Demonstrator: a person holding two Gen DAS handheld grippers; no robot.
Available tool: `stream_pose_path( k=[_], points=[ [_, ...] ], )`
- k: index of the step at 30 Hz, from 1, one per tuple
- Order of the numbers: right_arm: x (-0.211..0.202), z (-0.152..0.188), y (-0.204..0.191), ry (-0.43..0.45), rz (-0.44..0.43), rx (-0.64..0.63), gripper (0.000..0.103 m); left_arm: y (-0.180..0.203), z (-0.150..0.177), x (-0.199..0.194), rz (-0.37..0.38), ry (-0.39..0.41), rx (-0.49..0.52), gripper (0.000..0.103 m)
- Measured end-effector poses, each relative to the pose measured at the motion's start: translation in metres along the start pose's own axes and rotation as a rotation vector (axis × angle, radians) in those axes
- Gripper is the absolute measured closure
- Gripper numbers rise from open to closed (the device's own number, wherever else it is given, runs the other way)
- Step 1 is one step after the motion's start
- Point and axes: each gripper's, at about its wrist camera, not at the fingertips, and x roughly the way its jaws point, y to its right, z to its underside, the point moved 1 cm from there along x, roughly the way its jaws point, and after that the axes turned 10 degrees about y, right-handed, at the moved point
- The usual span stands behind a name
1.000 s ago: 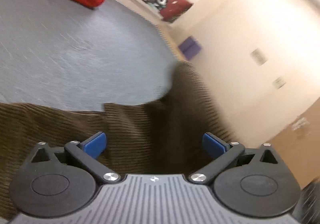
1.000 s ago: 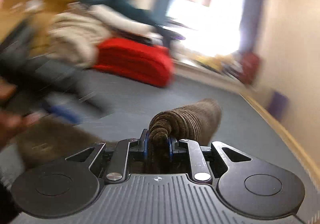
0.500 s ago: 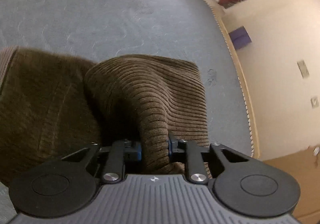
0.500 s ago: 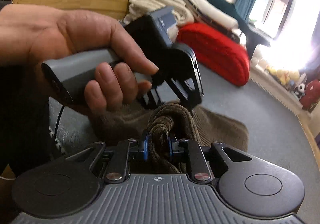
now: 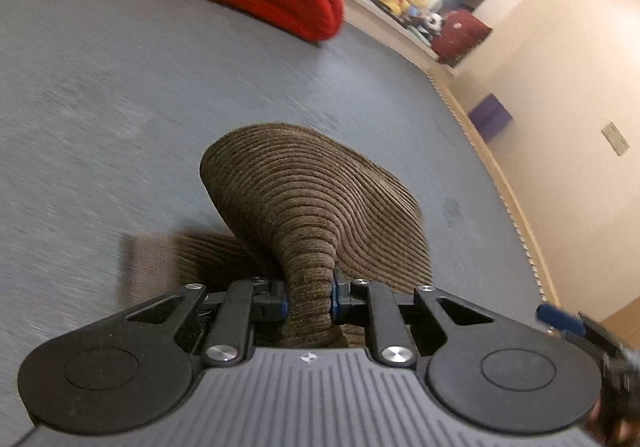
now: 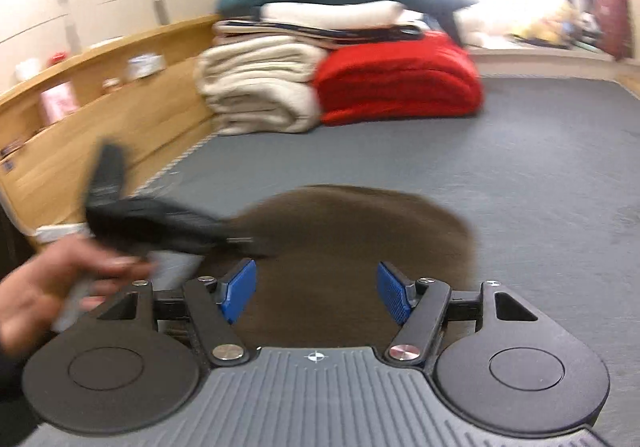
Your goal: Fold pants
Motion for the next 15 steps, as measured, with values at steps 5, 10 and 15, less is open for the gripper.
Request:
stream_pose_path(
  k=[5,10,15],
  points=[
    [0.026,-0.004,0.042,-0.027,0.056,0.079,0.024,-0.044,-0.008,0.005,-0.076,-0.097,0.043,0.068],
    [0.082,0.034,0.072,-0.198,0.109,0.207,0.021,-0.096,0.006,0.022,-0.197,-0.177,-0.175,0.022],
    [0.121,0.081,0.093,-0.385,0.163,0.408,0.021,-0.106,0.004,0.043,-0.152,-0.199,-0.315,0.017]
  ],
)
